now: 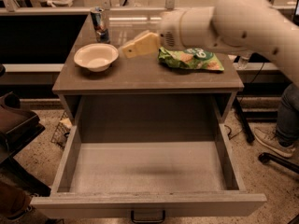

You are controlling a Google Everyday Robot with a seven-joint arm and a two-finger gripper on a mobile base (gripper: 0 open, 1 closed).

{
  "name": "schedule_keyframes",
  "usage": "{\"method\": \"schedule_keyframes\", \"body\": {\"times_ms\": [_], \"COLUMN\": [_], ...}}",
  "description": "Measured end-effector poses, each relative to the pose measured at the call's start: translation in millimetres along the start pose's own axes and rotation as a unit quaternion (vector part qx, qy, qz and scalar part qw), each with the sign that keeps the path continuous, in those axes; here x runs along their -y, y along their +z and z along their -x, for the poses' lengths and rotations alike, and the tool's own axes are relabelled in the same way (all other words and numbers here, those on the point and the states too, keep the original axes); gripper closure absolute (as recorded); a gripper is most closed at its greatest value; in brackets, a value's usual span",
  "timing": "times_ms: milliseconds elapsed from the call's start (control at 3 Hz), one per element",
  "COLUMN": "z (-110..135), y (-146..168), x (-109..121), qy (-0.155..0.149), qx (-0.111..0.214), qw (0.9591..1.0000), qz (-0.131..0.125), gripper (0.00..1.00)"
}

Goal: Place redbull can into top drawer

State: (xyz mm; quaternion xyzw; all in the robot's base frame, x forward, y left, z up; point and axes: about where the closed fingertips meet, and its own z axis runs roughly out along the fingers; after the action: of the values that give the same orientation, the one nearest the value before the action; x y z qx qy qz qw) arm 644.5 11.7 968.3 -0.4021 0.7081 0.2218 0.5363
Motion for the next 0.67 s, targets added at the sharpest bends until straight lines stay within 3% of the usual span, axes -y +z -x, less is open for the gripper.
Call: {"method": "schedule_keyframes", "body": {"times_ms": [333, 667], "z": [8.8, 8.9], "y": [68.6, 64.0], "x": [3.3, 0.7], "qy": [-0.005, -0.005], "qx": [0.021, 0.02], "qw": [0.9994, 0.9994], "qz": [0.028, 0.027], "gripper": [0.0, 0.0]}}
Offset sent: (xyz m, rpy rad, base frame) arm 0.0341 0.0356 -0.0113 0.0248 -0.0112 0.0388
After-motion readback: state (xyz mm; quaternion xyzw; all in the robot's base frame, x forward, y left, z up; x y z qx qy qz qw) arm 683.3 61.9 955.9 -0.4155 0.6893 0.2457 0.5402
